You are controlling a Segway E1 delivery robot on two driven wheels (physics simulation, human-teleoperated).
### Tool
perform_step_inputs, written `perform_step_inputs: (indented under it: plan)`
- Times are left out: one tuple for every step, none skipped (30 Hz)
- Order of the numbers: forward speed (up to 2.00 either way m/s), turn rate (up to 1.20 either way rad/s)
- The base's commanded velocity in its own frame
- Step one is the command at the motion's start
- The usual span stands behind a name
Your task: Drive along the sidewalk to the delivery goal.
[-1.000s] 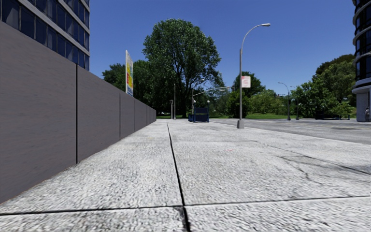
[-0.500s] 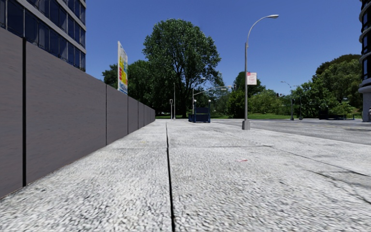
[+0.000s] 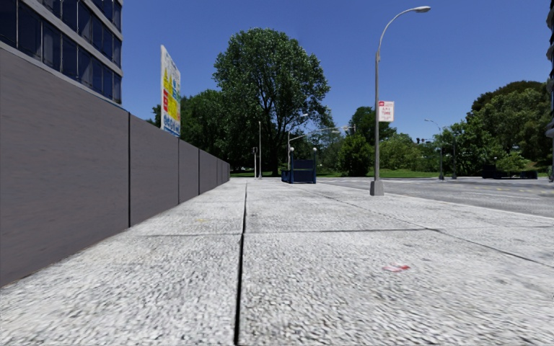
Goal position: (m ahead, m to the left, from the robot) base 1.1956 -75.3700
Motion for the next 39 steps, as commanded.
perform_step_inputs:
  plan:
    - [1.96, 0.0]
    - [1.96, 0.0]
    - [1.96, 0.0]
    - [1.96, 0.0]
    - [1.96, 0.0]
    - [1.96, 0.0]
    - [1.96, 0.0]
    - [1.95, 0.0]
    - [1.95, 0.0]
    - [1.95, 0.0]
    - [1.95, 0.0]
    - [1.95, 0.0]
    - [1.95, 0.0]
    - [1.95, 0.0]
    - [1.95, 0.0]
    - [1.95, 0.0]
    - [1.95, 0.0]
    - [1.95, 0.0]
    - [1.95, 0.0]
    - [1.95, 0.0]
    - [1.95, 0.0]
    - [1.95, 0.0]
    - [1.95, 0.0]
    - [1.95, 0.0]
    - [1.95, 0.0]
    - [1.95, 0.0]
    - [1.95, 0.0]
    - [1.95, 0.0]
    - [1.95, 0.0]
    - [1.95, 0.0]
    - [1.95, 0.0]
    - [1.95, 0.0]
    - [1.95, 0.0]
    - [1.95, 0.0]
    - [1.95, 0.0]
    - [1.95, 0.0]
    - [1.95, 0.0]
    - [1.95, 0.0]
    - [1.95, 0.0]
